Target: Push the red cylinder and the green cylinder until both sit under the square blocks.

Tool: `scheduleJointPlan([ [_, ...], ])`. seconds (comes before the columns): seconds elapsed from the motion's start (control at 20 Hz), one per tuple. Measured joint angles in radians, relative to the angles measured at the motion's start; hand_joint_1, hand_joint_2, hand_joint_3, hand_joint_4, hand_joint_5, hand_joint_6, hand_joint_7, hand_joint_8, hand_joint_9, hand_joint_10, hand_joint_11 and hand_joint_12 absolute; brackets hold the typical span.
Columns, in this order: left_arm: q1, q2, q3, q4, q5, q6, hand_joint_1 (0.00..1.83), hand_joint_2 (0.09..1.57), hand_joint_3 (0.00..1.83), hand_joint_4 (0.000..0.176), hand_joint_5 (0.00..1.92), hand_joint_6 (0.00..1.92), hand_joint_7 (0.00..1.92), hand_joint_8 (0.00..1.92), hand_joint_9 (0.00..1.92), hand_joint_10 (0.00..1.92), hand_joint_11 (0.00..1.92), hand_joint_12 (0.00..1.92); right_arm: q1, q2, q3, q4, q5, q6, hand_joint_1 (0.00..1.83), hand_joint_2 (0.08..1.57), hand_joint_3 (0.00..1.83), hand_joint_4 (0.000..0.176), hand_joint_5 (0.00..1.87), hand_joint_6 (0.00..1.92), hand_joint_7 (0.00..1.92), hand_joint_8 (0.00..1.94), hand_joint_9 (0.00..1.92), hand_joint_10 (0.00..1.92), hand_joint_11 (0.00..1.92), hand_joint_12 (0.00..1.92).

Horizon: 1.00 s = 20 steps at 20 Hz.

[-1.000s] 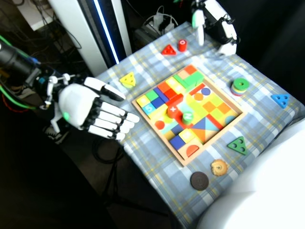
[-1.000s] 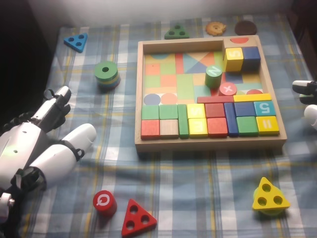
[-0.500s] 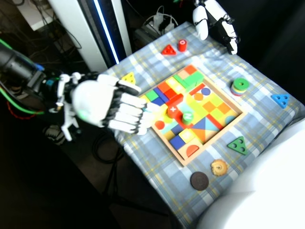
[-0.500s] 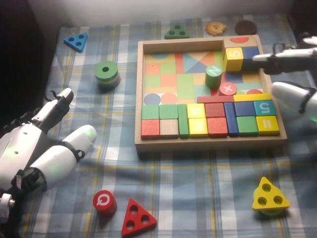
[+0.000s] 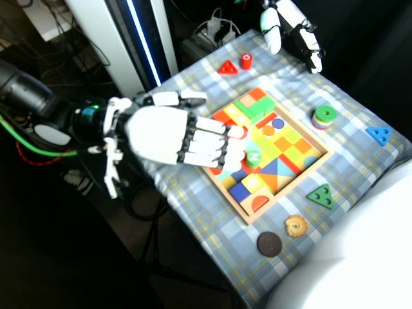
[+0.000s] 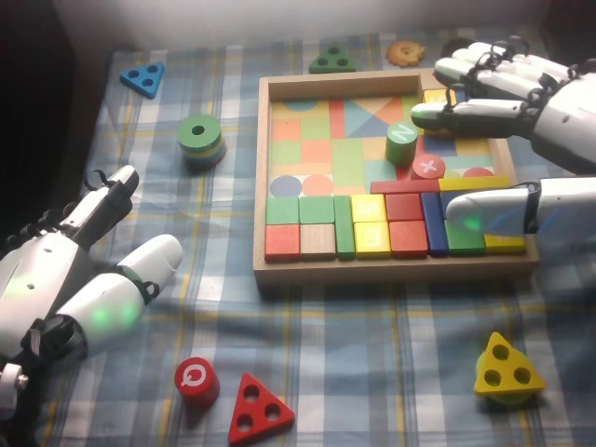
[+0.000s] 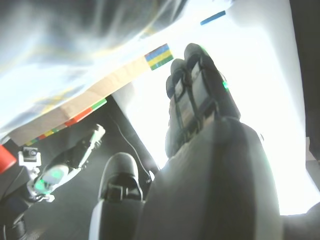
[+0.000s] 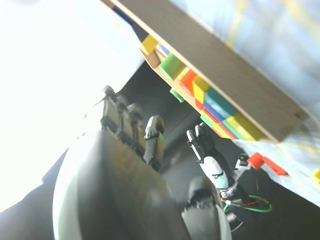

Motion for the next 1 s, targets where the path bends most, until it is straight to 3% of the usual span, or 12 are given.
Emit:
scheduleJointPlan([
  [0.05, 0.000, 0.000, 0.000, -0.001, 0.000, 0.000, 0.00, 1.28, 0.00, 0.047, 0.13, 0.00, 0.32, 0.00, 0.38, 0.00, 0.36, 0.11, 0.001, -0.008, 0.006, -0.011, -0.018, 0.000, 0.00, 0.91, 0.00, 0.079, 0.39, 0.01, 0.00, 0.00, 0.00, 0.00, 0.00, 0.00],
  [0.15, 0.000, 0.000, 0.000, 0.000, 0.001, 0.000, 0.00, 1.29, 0.00, 0.033, 0.13, 0.00, 0.32, 0.00, 0.36, 0.00, 0.32, 0.09, 0.001, -0.016, 0.013, -0.032, -0.058, 0.000, 0.00, 0.88, 0.00, 0.103, 0.43, 0.01, 0.00, 0.00, 0.00, 0.00, 0.00, 0.00],
  [0.2, 0.000, 0.000, 0.000, 0.000, 0.000, 0.000, 0.00, 1.29, 0.00, 0.033, 0.13, 0.00, 0.32, 0.00, 0.36, 0.00, 0.32, 0.09, 0.001, -0.017, 0.016, -0.037, -0.073, 0.000, 0.00, 0.88, 0.00, 0.103, 0.43, 0.01, 0.00, 0.00, 0.00, 0.00, 0.00, 0.00],
  [0.25, 0.000, 0.000, 0.000, 0.000, 0.000, 0.000, 0.00, 1.29, 0.00, 0.035, 0.13, 0.00, 0.32, 0.00, 0.37, 0.00, 0.30, 0.08, 0.001, -0.019, 0.023, -0.042, -0.082, 0.001, 0.00, 0.86, 0.00, 0.089, 0.45, 0.01, 0.00, 0.00, 0.00, 0.00, 0.00, 0.00],
  [0.4, 0.000, 0.000, 0.000, 0.000, 0.000, 0.000, 0.00, 1.30, 0.00, 0.030, 0.14, 0.00, 0.33, 0.00, 0.37, 0.00, 0.31, 0.08, 0.003, -0.019, 0.032, -0.039, -0.105, 0.000, 0.00, 0.86, 0.00, 0.074, 0.46, 0.01, 0.00, 0.00, 0.00, 0.00, 0.00, 0.00],
  [0.5, 0.000, 0.000, 0.000, 0.000, 0.000, 0.000, 0.00, 1.29, 0.00, 0.039, 0.14, 0.00, 0.33, 0.00, 0.36, 0.00, 0.32, 0.08, 0.003, -0.019, 0.033, -0.042, -0.115, 0.000, 0.00, 0.85, 0.00, 0.078, 0.46, 0.01, 0.00, 0.00, 0.00, 0.00, 0.00, 0.00],
  [0.55, 0.000, 0.000, 0.000, 0.000, 0.000, 0.000, 0.00, 1.29, 0.00, 0.046, 0.13, 0.00, 0.32, 0.00, 0.35, 0.00, 0.31, 0.08, 0.003, -0.019, 0.033, -0.045, -0.119, 0.000, 0.00, 0.85, 0.00, 0.088, 0.45, 0.00, 0.00, 0.00, 0.00, 0.00, 0.00, 0.00],
  [0.7, 0.003, 0.000, 0.000, -0.001, 0.002, 0.000, 0.00, 1.29, 0.00, 0.043, 0.13, 0.00, 0.32, 0.00, 0.38, 0.01, 0.35, 0.09, 0.005, -0.020, 0.035, -0.052, -0.134, 0.001, 0.00, 0.86, 0.00, 0.106, 0.43, 0.00, 0.00, 0.00, 0.00, 0.00, 0.00, 0.00],
  [0.75, 0.003, 0.000, 0.000, -0.001, 0.001, 0.000, 0.00, 1.29, 0.00, 0.043, 0.13, 0.00, 0.31, 0.00, 0.34, 0.00, 0.32, 0.07, 0.005, -0.020, 0.036, -0.051, -0.137, 0.001, 0.00, 0.86, 0.00, 0.084, 0.45, 0.01, 0.00, 0.00, 0.00, 0.00, 0.00, 0.00],
  [0.9, 0.004, 0.000, 0.000, 0.000, 0.001, 0.000, 0.00, 1.29, 0.00, 0.050, 0.13, 0.00, 0.31, 0.00, 0.36, 0.01, 0.35, 0.08, 0.004, -0.018, 0.037, -0.052, -0.141, 0.003, 0.00, 0.88, 0.00, 0.070, 0.45, 0.00, 0.01, 0.00, 0.00, 0.00, 0.00, 0.00],
  [0.95, 0.004, 0.000, 0.000, 0.000, 0.001, 0.000, 0.00, 1.30, 0.00, 0.032, 0.12, 0.00, 0.32, 0.00, 0.36, 0.01, 0.30, 0.06, -0.001, -0.010, 0.032, -0.051, -0.142, 0.005, 0.00, 0.88, 0.00, 0.059, 0.43, 0.00, 0.00, 0.00, 0.00, 0.00, 0.00, 0.00],
  [1.0, 0.007, 0.000, 0.000, -0.001, 0.000, -0.001, 0.00, 1.29, 0.00, 0.036, 0.12, 0.00, 0.32, 0.00, 0.36, 0.00, 0.30, 0.06, -0.010, -0.002, 0.029, -0.047, -0.140, 0.005, 0.00, 0.88, 0.00, 0.060, 0.42, 0.00, 0.00, 0.00, 0.00, 0.00, 0.00, 0.00],
])
